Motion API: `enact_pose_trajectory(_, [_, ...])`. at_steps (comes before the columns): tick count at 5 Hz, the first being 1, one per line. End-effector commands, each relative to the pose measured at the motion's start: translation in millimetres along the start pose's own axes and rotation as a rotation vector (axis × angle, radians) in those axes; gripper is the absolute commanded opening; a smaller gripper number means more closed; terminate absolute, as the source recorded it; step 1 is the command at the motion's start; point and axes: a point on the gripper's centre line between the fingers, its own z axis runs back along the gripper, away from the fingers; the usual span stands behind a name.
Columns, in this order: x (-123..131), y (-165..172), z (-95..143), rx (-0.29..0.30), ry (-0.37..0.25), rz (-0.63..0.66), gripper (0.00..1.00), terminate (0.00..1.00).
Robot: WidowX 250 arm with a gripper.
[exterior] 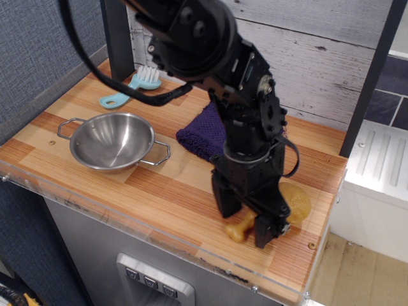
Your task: Put the chicken on the cloth
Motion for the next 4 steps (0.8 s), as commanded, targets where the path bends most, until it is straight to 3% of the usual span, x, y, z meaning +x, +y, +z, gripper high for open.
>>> enact_pose_trajectory(1, [-5, -7, -18, -0.005, 0.037, -0.038, 0.00, 0.00])
enact_pose_trajectory(2, [-3, -15, -16, -0.004, 0.036, -0.062, 0.00, 0.00])
enact_pose_trajectory(3, [7, -19, 8, -0.021, -0.008, -0.104, 0.00, 0.00])
enact_pose_trajectory(4, [28, -14, 49, -0.039, -0.127, -0.107, 0.00, 0.00])
